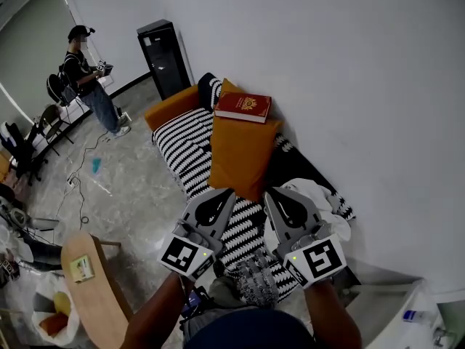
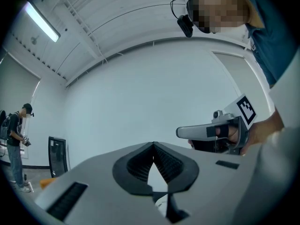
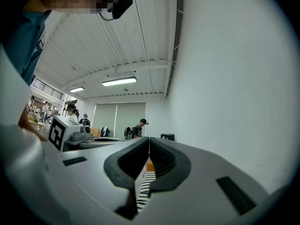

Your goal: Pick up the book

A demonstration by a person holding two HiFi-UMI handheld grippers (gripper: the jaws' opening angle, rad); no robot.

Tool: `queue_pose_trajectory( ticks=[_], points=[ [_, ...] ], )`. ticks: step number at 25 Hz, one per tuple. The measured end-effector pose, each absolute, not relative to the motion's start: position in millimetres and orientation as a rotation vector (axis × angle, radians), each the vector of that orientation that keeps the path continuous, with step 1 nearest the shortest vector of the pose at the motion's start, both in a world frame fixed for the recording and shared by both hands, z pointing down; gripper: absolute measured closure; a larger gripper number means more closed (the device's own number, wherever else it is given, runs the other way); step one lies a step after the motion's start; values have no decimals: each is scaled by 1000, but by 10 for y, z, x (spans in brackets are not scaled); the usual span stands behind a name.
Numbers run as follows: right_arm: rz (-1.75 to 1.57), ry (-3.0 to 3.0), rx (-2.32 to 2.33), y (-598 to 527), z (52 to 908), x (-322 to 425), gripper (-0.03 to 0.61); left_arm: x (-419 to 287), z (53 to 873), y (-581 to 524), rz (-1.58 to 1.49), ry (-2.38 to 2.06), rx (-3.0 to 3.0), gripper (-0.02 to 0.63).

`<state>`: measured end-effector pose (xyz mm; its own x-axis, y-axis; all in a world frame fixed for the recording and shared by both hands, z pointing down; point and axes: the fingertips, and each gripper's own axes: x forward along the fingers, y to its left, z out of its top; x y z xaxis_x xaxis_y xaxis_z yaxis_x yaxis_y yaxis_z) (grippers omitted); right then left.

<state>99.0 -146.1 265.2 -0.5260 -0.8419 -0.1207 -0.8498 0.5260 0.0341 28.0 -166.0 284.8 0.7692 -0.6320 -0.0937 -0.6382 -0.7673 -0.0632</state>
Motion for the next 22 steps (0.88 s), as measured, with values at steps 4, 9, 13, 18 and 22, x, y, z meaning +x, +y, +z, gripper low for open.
queue_pose_trajectory(
  ticks=[4, 9, 13, 18, 22],
  points=[
    [123, 2658, -1502, -1512, 2703, 1046, 566, 387, 2911, -1710, 78, 1003, -2885, 609],
    [127, 2652, -1539, -1619, 2705, 1098, 566, 459, 2944, -1828, 86, 960, -2908, 609],
    [129, 2638, -1571, -1668, 2703, 1157, 566, 519, 2953, -1932, 125, 914, -2922, 610],
    [106, 2627, -1601, -1907, 2784, 1154, 566, 494, 3003, -2214, 99, 918, -2927, 609],
    [66, 2634, -1614, -2102, 2894, 1058, 566, 383, 3068, -2411, 72, 925, -2940, 609]
  ],
)
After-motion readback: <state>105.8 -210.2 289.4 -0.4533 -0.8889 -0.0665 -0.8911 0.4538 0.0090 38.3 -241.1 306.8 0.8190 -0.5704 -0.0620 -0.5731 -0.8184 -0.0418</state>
